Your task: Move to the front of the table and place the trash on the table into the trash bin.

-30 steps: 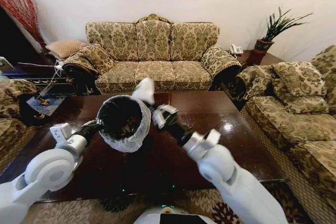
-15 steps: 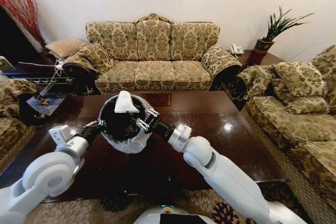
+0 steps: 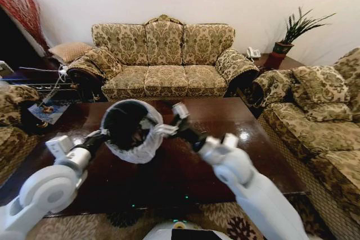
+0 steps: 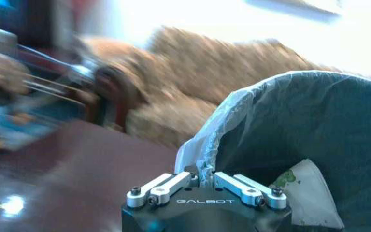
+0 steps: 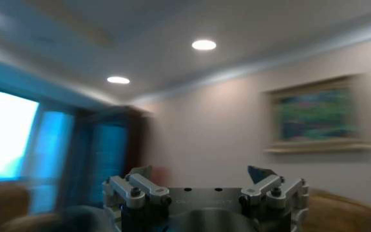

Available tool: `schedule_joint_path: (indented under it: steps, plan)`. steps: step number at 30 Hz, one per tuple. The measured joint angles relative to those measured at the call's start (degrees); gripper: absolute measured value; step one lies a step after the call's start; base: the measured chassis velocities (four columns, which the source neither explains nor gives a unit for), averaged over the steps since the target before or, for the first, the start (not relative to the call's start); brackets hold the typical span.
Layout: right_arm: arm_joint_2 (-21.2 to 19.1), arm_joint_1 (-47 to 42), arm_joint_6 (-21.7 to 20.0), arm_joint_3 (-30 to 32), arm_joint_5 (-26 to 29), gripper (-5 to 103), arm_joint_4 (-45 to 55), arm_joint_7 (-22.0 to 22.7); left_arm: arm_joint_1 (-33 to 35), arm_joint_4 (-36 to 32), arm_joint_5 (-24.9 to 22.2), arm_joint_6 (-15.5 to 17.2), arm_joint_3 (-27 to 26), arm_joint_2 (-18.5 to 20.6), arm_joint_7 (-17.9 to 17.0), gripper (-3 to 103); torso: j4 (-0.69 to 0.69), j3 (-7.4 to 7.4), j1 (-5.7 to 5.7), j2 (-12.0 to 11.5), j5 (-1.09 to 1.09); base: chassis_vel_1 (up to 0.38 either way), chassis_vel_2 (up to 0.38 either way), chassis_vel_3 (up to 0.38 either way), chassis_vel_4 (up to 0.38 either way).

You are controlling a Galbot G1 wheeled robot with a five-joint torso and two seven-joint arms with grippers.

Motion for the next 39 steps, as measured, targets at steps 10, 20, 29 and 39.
schedule_joint_path:
  steps: [10, 20, 29, 39]
  plan:
    - [3.63, -7.47, 5.78, 14.21, -1.08, 100, -6.57, 0.55, -0.3, 4.94, 11.8, -4.06, -12.92, -28.52, 7.87, 0, 0.06, 0.0, 0.02, 0.0, -0.05, 0.037, -0.042, -0.051, 0.048]
    - [5.96, -15.49, 9.83, 15.0, -1.85, 100, -6.36, 0.61, -3.19, 13.54, 15.13, -10.33, -17.37, -36.22, 6.11, 0, 0.03, -0.01, -0.03, 0.01, -0.05, 0.212, -0.216, -0.21, 0.237]
    - [3.74, -16.4, 11.94, 16.66, -0.48, 100, -6.74, -0.78, -6.37, 28.15, 9.89, -14.82, -20.81, -34.28, -7.03, 0, 0.02, -0.04, -0.06, 0.05, 0.0, 0.244, -0.247, -0.271, 0.242]
    - [5.19, -18.1, 11.35, 17.17, -0.63, 100, -7.08, -0.53, -9.79, 51.27, 6.33, -16.67, -12.12, -32.64, -6.5, 0, 0.01, 0.03, 0.06, -0.02, -0.02, 0.012, -0.001, -0.015, -0.001]
